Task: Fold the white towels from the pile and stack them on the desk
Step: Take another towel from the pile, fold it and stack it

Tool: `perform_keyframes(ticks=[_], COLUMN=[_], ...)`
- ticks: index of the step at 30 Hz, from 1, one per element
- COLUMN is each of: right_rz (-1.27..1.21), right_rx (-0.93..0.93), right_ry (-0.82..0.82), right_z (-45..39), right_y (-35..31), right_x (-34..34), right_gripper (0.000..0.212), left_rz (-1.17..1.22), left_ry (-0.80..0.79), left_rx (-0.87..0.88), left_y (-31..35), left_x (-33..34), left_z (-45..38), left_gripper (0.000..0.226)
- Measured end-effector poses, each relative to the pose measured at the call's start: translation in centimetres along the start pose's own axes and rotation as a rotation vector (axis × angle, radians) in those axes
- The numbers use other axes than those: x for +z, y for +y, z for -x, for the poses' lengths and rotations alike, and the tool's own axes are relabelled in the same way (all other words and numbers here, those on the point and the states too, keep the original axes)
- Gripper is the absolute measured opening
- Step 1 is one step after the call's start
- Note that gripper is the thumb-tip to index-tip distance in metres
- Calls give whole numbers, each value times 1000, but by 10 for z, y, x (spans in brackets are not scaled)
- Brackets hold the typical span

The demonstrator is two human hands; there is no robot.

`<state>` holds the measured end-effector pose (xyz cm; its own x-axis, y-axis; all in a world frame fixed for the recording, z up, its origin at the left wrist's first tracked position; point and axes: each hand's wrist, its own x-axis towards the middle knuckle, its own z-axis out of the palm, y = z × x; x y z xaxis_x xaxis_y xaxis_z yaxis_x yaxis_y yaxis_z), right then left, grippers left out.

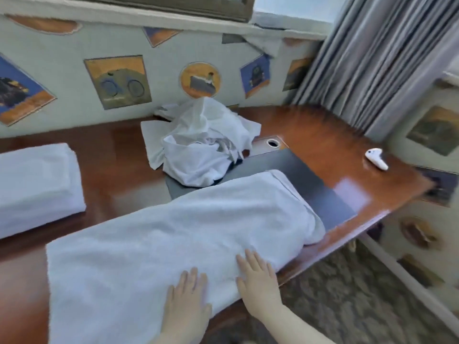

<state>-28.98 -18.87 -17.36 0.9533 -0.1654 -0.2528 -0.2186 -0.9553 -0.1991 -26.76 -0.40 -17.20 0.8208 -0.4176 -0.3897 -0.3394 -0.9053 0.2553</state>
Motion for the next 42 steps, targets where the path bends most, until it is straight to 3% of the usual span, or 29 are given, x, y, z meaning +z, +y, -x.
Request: perform_keyframes(ticks=[5,10,13,16,19,22,24,28,32,34,35,36,38,40,42], right_rz=[-67,-578,-876,-1002,-1072,-1228,-1156,-729,-912,-883,-864,-854,-861,-770,-567], right_rx=[123,345,574,517,339,306,276,373,498,440,381,313,221,170,170], right_ry=[150,502,272,66,101,246,278,313,299,369,383,372,282,165,108], right_z=[6,-19,-54,-77,-84,-93,-92,-76,-78,-83,-86,-89,-96,-102,-107], right_y=[94,179,218,233,243,276,295,290,264,241,226,213,192,187,199], right_x=[-34,-59,-72,-69,-75,-110,-125,-112,-109,-118,-124,-130,-136,-140,-144], right_gripper=[46,38,34,25,20,21,22,22,7,11,17,23,23,11,23], left_rz=[2,76,53,-3,-84,-135,-133,-158,-113,-61,16,68,126,145,203], left_ry=[-18,54,93,129,165,175,159,201,123,103,177,265,370,331,267], left_rx=[114,67,-5,-114,-120,-129,-119,-71,-101,-82,-35,-14,-51,-48,-11], left_y=[82,172,223,242,232,227,228,236,243,257,268,279,293,294,291], left_x=[11,15,14,12,17,21,23,23,21,15,9,1,-16,-26,-26], left_z=[-45,-97,-130,-150,-148,-148,-150,-146,-154,-156,-159,-161,-171,-180,-183], left_gripper=[68,85,91,89,87,89,91,104,105,99,98,94,65,42,32])
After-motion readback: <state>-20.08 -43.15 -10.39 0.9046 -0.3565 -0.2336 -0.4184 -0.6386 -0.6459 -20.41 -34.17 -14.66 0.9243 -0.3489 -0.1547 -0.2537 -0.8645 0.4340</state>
